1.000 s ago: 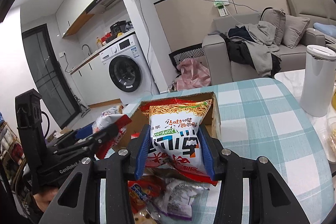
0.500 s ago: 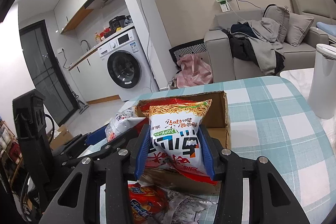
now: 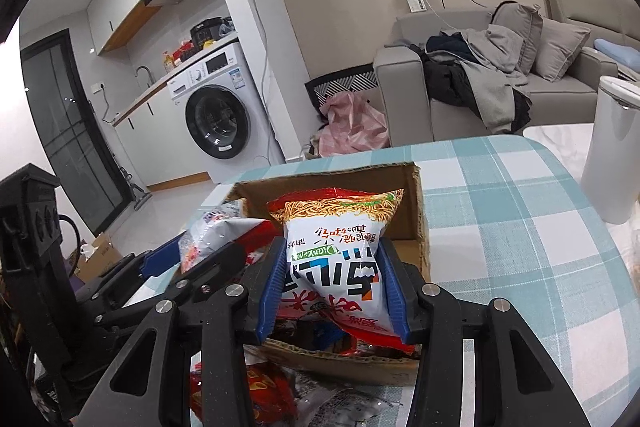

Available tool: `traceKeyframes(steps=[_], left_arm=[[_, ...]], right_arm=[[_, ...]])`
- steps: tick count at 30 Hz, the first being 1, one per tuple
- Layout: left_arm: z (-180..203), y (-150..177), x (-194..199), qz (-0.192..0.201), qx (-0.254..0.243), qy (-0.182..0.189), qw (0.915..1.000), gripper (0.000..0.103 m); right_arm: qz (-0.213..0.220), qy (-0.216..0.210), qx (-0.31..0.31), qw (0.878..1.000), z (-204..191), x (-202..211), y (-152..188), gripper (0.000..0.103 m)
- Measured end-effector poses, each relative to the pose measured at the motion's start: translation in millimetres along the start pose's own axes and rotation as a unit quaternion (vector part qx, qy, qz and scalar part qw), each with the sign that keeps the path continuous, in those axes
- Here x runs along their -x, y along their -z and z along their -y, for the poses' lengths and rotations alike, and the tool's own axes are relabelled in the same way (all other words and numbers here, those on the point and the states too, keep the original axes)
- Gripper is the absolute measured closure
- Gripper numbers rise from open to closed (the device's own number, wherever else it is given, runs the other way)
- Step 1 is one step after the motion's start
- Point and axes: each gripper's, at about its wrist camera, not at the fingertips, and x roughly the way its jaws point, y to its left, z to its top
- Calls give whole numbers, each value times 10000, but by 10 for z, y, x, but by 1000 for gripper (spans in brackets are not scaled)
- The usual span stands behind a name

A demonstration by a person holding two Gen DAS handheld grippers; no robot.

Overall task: Organize snacks
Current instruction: 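Carry both bags over the cardboard box and open both tools to drop them in, then move both open tools back from the box toward the remaining snacks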

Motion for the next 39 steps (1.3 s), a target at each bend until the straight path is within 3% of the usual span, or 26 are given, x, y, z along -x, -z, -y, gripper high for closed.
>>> traceKeyframes(steps=[9, 15, 17, 18, 20, 21, 24, 30, 39], left_arm=[[-39, 40, -70, -157, 130, 49, 9998, 40], [-35, 17, -44, -194, 133, 91, 9997, 25], [-26, 6, -6, -192, 135, 160, 9996, 19], [-22, 6, 18, -174, 133, 163, 9996, 17], [-16, 14, 72, -152, 131, 200, 9996, 11], [-11, 17, 97, -164, 132, 165, 9996, 0], [16, 28, 220, -127, 103, 85, 9998, 1], [35, 142, 565, -209, -11, -45, 9998, 1], [-95, 422, 1127, -353, 103, -263, 9990, 1]], right_arm=[[-47, -250, -182, 9995, 115, -61, -6, 57], [115, -255, -14, 9996, 92, 68, -35, 51], [143, -214, -7, 9997, 94, 133, -34, 39], [154, -196, -22, 9997, 109, 173, -25, 27], [152, -258, -5, 9996, 124, 256, 1, 23], [118, -306, 32, 9995, 130, 309, 20, 20], [104, -309, 68, 9994, 154, 479, 93, 2], [176, -83, 82, 9998, 229, 800, 235, 0], [-64, -142, 211, 9997, 221, 1003, 460, 0]])
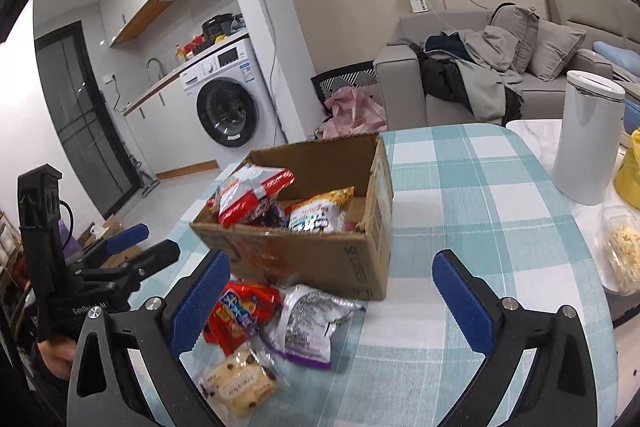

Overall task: Organize snacks
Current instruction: 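Move both open tools back from the box toward the remaining snacks, then lower the right tool onto the cream bun packet and close on it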

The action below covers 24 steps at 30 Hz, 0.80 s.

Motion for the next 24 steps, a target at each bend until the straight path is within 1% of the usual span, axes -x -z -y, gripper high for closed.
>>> traceKeyframes(steps=[3, 9, 12, 17, 19, 24], left_arm=[[-45, 127, 132, -57, 6, -60, 10000, 1], [-107, 331, 173, -248, -80, -202, 9995, 1], [-91, 391, 134, -327, -139, -257, 9990, 1], [-85, 448, 44, -472, -151, -204, 9986, 1], [-99, 466, 11, -513, -120, -240, 9983, 1], [-137, 505, -57, -610, -13, -192, 9980, 1]], right_arm=[[-101, -15, 91, 9999, -26, -1, 80, 0], [-424, -37, 78, 9991, -38, -93, 253, 0], [-591, -2, 164, 9981, -63, -153, 318, 0], [-804, -14, 133, 9967, -67, -265, 390, 0], [-891, 10, 147, 9959, -79, -314, 416, 0], [-1062, 78, 198, 9941, -109, -449, 480, 0]])
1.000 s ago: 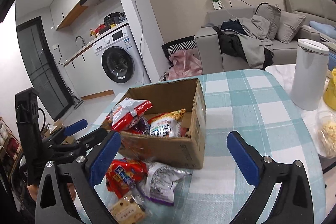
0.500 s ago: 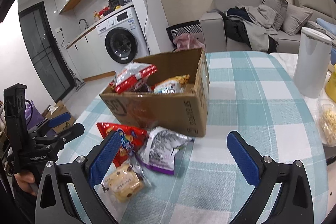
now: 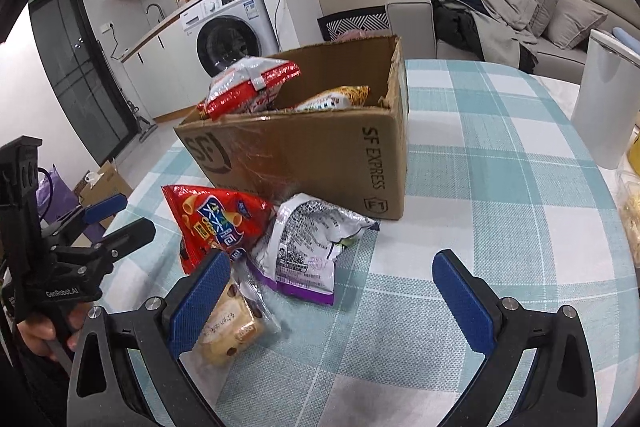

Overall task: Organize snacks
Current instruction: 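Lower the right tool onto the cream bun packet and close on it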

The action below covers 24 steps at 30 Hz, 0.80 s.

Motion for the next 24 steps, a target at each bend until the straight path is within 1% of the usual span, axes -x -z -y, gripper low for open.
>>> traceKeyframes(steps=[5, 9, 15, 17, 20, 22, 24], left_arm=[[6, 50, -65, -96, -9, 11, 10000, 1], [-17, 87, -75, -83, 5, 8, 10000, 1], [-98, 102, -52, -56, 41, -2, 10000, 1], [-131, 93, -46, -51, 93, -26, 9999, 1], [-168, 86, -44, -60, 140, -25, 9999, 1], [-198, 79, -38, -42, 181, -69, 9998, 1], [-239, 66, -36, -49, 244, -45, 9997, 1]], right_arm=[[-193, -18, -9, 9998, -4, -112, 42, 0], [-379, -90, 92, 9992, -67, -174, 78, 0], [-655, -162, 384, 9970, -255, -305, 154, 0], [-703, -144, 412, 9966, -313, -344, 189, 0], [-838, -231, 410, 9954, -413, -423, 245, 0], [-867, -168, 416, 9952, -486, -462, 278, 0], [-866, 4, 445, 9952, -561, -501, 300, 0]])
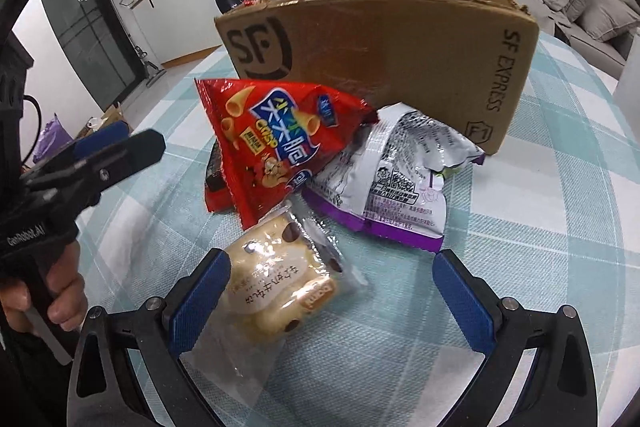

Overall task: Organize snacks
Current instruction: 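Lower the right tool onto the cream bun packet and close on it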

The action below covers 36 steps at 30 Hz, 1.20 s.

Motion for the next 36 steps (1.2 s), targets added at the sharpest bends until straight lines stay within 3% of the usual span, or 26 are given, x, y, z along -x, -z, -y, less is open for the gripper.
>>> traceKeyframes(steps=[12, 16, 24, 28, 33, 36], left_arm=[[-216, -46, 14, 41, 246, -124, 9996, 1], [-204, -34, -13, 6, 225, -97, 9997, 1], [-113, -3, -37, -40, 106, -86, 9999, 1], [-55, 13, -36, -19, 22, -144, 9999, 1], [-6, 36, -65, -11, -123, -256, 9996, 1], [10, 38, -63, 14, -186, -262, 9995, 1]], right_arm=[[146, 463, -477, 9977, -241, -121, -112, 0], [219, 634, -368, 9971, -391, -175, -48, 0], [-209, 457, -205, 9985, -264, -105, -47, 0], [-210, 461, -389, 9980, -130, -74, -64, 0], [-71, 126, -293, 9995, -250, -21, -47, 0], [-115, 396, -36, 9991, -392, -96, -13, 1]])
